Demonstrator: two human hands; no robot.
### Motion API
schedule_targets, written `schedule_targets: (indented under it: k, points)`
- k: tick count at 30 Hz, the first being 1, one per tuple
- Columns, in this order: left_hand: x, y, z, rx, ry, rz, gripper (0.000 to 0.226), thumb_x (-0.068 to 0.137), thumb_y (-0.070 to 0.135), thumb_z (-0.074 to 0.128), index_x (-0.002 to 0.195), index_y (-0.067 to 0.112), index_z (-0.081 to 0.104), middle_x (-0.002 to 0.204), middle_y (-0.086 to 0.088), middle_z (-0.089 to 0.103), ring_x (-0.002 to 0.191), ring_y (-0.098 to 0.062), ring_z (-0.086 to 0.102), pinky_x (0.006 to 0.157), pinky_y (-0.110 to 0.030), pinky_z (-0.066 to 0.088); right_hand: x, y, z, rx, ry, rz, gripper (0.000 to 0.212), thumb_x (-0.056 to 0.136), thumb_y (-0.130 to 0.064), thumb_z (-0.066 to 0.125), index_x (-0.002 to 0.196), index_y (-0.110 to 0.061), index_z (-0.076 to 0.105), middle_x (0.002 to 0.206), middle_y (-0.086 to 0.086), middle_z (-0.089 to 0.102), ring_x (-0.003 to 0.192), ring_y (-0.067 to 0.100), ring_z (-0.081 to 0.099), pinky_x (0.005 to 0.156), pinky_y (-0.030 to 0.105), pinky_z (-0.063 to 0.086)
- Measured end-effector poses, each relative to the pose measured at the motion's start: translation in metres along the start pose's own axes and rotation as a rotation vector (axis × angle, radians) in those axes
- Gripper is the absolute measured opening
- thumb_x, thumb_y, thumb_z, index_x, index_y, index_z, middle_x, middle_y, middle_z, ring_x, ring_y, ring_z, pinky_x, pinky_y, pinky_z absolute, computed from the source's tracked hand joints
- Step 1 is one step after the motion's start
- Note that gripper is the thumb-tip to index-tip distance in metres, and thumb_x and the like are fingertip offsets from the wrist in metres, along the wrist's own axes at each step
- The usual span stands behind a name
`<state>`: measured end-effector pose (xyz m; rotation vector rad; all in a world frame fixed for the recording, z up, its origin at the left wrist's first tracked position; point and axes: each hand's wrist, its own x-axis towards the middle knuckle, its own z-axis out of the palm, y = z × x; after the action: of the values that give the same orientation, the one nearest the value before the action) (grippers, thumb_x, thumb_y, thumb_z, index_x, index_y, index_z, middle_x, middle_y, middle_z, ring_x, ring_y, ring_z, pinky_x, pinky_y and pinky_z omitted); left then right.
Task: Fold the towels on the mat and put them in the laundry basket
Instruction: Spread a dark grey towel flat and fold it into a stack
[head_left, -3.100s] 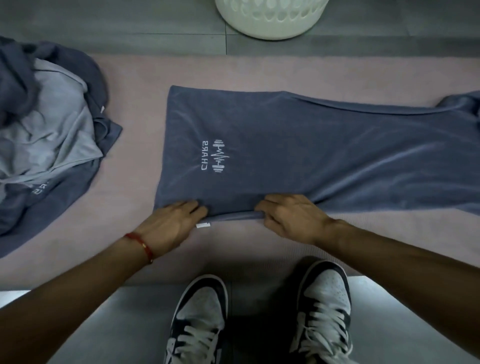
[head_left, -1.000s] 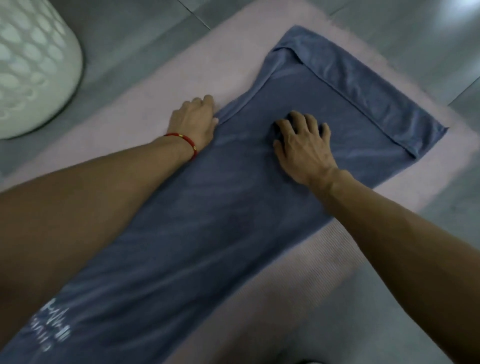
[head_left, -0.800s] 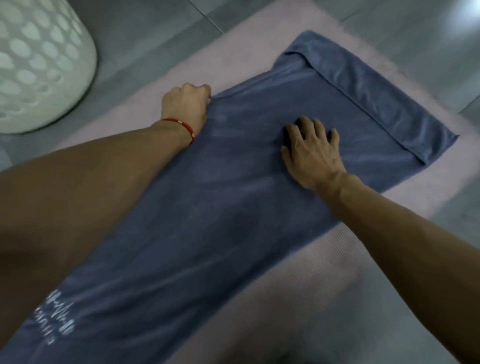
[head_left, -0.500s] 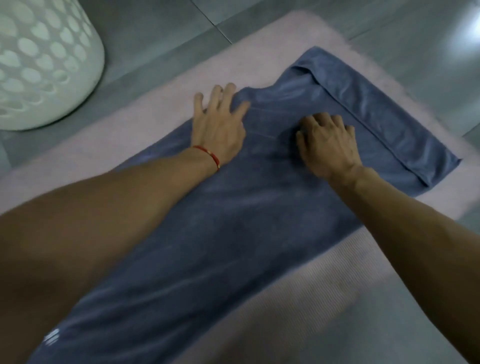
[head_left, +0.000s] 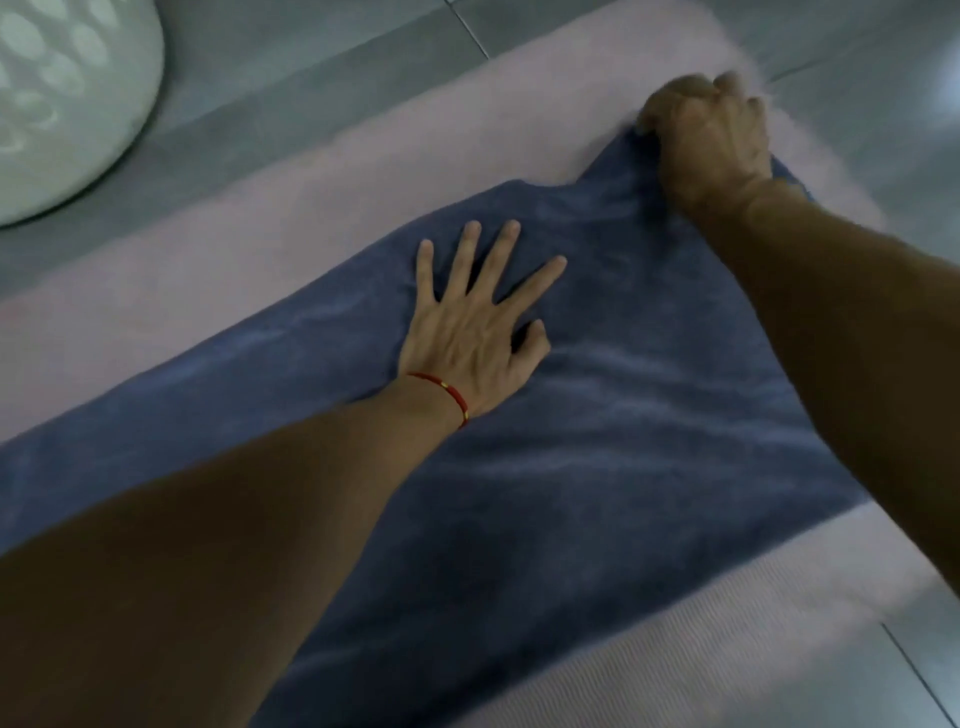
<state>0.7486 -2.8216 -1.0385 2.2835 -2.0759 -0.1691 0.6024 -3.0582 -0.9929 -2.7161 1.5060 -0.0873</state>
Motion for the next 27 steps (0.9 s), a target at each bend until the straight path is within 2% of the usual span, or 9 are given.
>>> schedule_targets:
  k: [4, 7, 10, 12, 13, 16, 19, 23, 27]
  points:
    - [0.001, 0.000, 0.000, 0.002, -0.001, 0.008, 0.062, 0.098, 0.054, 0.021, 0.157, 0.047, 0.002, 0.169, -0.001, -0.004, 0.155, -0.032, -0.003, 0.117, -0.067, 0.005, 0.027, 0.013, -0.015, 0.052, -0.134, -0.042, 0.037, 0.090, -0.003, 0.057, 0.122, -0.021, 0.056, 0.121, 0.025, 0.060, 0.108, 0.047, 0.057, 0.088, 0.047, 0.044]
    - [0.002, 0.000, -0.001, -0.001, -0.002, 0.008, 0.063, 0.098, 0.054, 0.023, 0.157, 0.047, 0.002, 0.169, -0.002, -0.004, 0.155, -0.033, -0.002, 0.116, -0.068, 0.006, 0.038, 0.018, -0.021, -0.013, -0.247, -0.162, 0.037, 0.087, -0.006, 0.062, 0.121, -0.021, 0.063, 0.120, 0.023, 0.060, 0.108, 0.047, 0.057, 0.093, 0.054, 0.050]
    - [0.002, 0.001, -0.002, -0.014, 0.004, 0.001, 0.064, 0.097, 0.052, 0.026, 0.157, 0.046, 0.005, 0.169, -0.004, -0.006, 0.154, -0.033, 0.000, 0.116, -0.069, 0.006, 0.045, 0.028, -0.030, -0.061, -0.129, -0.071, 0.026, 0.086, -0.010, 0.062, 0.110, -0.016, 0.069, 0.118, 0.024, 0.061, 0.107, 0.048, 0.058, 0.087, 0.052, 0.050]
    - [0.002, 0.001, -0.003, -0.010, 0.009, -0.001, 0.065, 0.097, 0.051, 0.028, 0.158, 0.044, 0.006, 0.168, -0.007, -0.007, 0.154, -0.033, 0.000, 0.116, -0.068, 0.006, 0.046, 0.035, -0.029, -0.030, -0.040, 0.085, 0.030, 0.086, -0.012, 0.059, 0.115, -0.014, 0.066, 0.128, 0.023, 0.055, 0.114, 0.048, 0.054, 0.088, 0.052, 0.046]
    - [0.002, 0.001, -0.003, -0.007, 0.009, -0.003, 0.065, 0.097, 0.050, 0.028, 0.158, 0.043, 0.006, 0.168, -0.007, -0.008, 0.154, -0.033, 0.000, 0.117, -0.068, 0.006, 0.043, 0.034, -0.025, -0.011, -0.049, 0.119, 0.035, 0.088, -0.013, 0.058, 0.122, -0.013, 0.062, 0.135, 0.023, 0.050, 0.121, 0.047, 0.050, 0.093, 0.053, 0.046]
    - [0.003, 0.001, -0.002, -0.007, -0.001, -0.017, 0.064, 0.098, 0.051, 0.026, 0.158, 0.042, 0.006, 0.168, -0.006, -0.005, 0.155, -0.032, 0.000, 0.118, -0.066, 0.005, 0.019, 0.006, -0.009, -0.049, -0.057, 0.106, 0.047, 0.095, -0.016, 0.051, 0.141, -0.016, 0.045, 0.157, 0.018, 0.030, 0.136, 0.044, 0.037, 0.108, 0.061, 0.035]
    - [0.003, -0.001, -0.001, -0.003, -0.002, -0.022, 0.064, 0.097, 0.051, 0.023, 0.159, 0.041, 0.009, 0.169, -0.006, -0.001, 0.155, -0.032, 0.000, 0.118, -0.066, 0.004, -0.042, -0.047, 0.000, -0.022, 0.022, 0.100, 0.051, 0.100, -0.036, 0.037, 0.147, -0.015, 0.041, 0.164, 0.016, 0.023, 0.147, 0.041, 0.026, 0.115, 0.070, 0.018]
    - [0.004, -0.001, 0.001, 0.011, -0.004, -0.043, 0.064, 0.099, 0.045, 0.011, 0.161, 0.028, 0.006, 0.169, -0.005, 0.005, 0.155, -0.029, 0.002, 0.120, -0.064, 0.004, -0.146, -0.097, 0.023, 0.004, -0.148, 0.138, 0.078, 0.100, -0.060, 0.019, 0.160, -0.011, 0.018, 0.167, 0.024, 0.002, 0.153, 0.047, -0.002, 0.115, 0.074, -0.002]
    - [0.007, -0.002, 0.005, -0.063, 0.001, -0.094, 0.062, 0.103, 0.037, 0.019, 0.161, 0.017, 0.006, 0.169, -0.006, 0.003, 0.155, -0.024, -0.001, 0.122, -0.058, 0.000, -0.171, -0.096, 0.044, 0.004, -0.193, 0.094, 0.085, 0.097, -0.066, 0.003, 0.162, -0.012, 0.006, 0.169, 0.018, -0.003, 0.154, 0.041, -0.008, 0.116, 0.072, -0.001]
